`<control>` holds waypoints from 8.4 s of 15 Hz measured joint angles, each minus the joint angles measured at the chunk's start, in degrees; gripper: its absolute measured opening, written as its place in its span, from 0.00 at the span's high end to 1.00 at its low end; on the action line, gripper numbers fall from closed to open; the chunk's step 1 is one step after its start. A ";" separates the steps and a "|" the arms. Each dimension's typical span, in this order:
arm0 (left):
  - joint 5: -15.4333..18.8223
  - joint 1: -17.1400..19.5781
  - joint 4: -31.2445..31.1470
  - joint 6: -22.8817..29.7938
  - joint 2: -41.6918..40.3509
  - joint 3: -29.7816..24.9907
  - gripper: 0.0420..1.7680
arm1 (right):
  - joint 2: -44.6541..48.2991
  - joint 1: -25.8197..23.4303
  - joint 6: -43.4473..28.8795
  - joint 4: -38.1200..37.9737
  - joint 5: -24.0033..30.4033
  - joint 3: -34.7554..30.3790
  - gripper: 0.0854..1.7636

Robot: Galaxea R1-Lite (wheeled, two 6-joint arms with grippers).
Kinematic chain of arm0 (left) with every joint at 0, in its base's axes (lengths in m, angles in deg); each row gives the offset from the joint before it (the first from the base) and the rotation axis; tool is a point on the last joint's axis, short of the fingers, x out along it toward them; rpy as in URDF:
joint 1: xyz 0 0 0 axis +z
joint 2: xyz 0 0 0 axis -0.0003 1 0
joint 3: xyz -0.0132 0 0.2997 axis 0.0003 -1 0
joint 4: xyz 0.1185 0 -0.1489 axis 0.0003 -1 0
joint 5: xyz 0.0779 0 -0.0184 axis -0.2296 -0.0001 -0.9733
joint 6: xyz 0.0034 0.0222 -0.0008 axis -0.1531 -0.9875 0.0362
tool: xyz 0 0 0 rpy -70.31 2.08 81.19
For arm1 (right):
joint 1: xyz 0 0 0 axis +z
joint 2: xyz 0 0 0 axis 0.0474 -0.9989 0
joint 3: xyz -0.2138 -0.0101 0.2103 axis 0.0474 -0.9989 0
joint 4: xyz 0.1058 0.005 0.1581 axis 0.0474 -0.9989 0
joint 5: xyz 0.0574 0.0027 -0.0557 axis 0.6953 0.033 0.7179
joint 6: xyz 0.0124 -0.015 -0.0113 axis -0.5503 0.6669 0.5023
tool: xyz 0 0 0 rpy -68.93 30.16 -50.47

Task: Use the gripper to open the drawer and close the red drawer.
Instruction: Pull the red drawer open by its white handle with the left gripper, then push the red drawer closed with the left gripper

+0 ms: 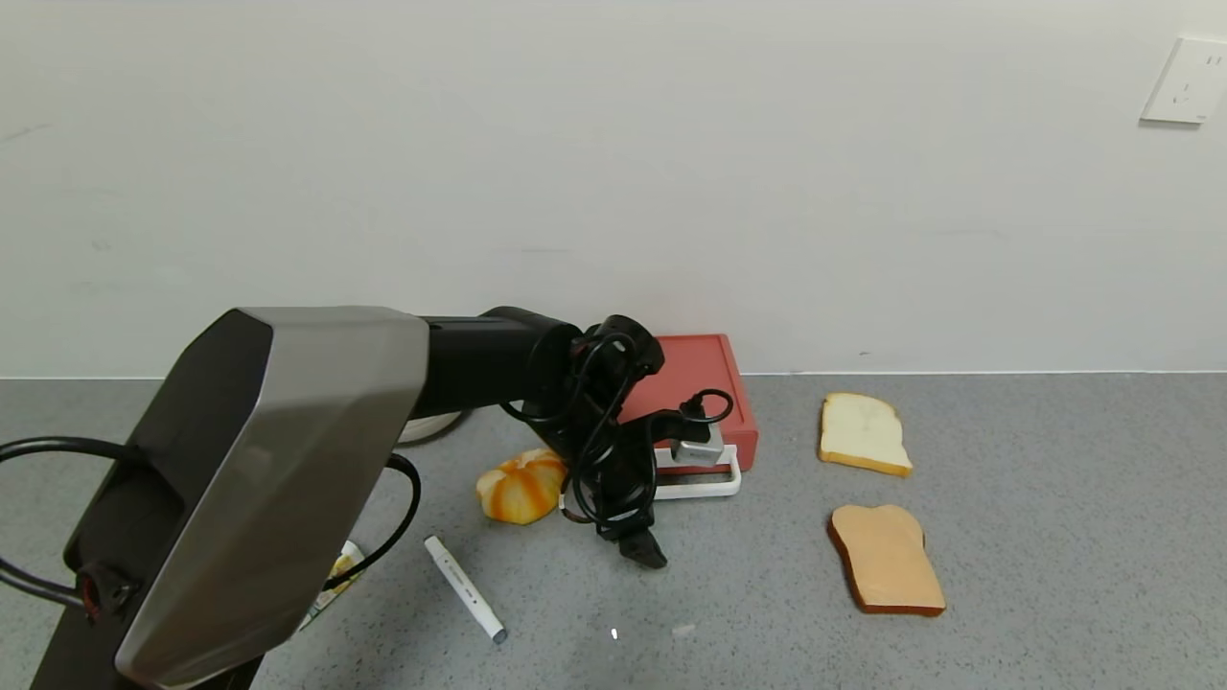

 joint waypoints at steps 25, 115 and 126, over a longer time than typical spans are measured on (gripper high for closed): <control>0.35 -4.55 -11.18 4.90 -1.12 -2.54 0.02 | 0.00 0.00 0.00 0.00 0.02 0.00 0.03; -15.20 -0.79 -0.51 68.43 -33.35 -19.96 0.02 | 0.00 0.00 0.00 0.00 0.02 0.00 0.03; -1.85 -6.74 0.43 35.26 -30.60 -23.65 0.02 | 0.00 0.00 0.00 0.02 0.02 0.00 0.03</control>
